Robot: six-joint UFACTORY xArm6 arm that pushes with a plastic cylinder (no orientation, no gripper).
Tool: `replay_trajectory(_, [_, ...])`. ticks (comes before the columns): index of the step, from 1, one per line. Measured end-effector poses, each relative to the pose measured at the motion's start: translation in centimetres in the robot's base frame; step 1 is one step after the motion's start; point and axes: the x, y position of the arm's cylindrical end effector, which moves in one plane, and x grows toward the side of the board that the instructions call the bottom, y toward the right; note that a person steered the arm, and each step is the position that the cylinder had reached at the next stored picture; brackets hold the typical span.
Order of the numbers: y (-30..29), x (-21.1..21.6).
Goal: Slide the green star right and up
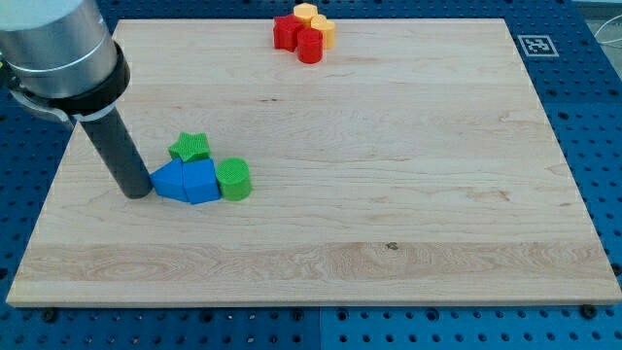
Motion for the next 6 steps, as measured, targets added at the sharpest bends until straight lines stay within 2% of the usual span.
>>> replay_trajectory(2, [0.8, 0.0])
replay_trajectory(4, [2.4, -3.7])
replay_trajectory(6, [5.2, -4.1])
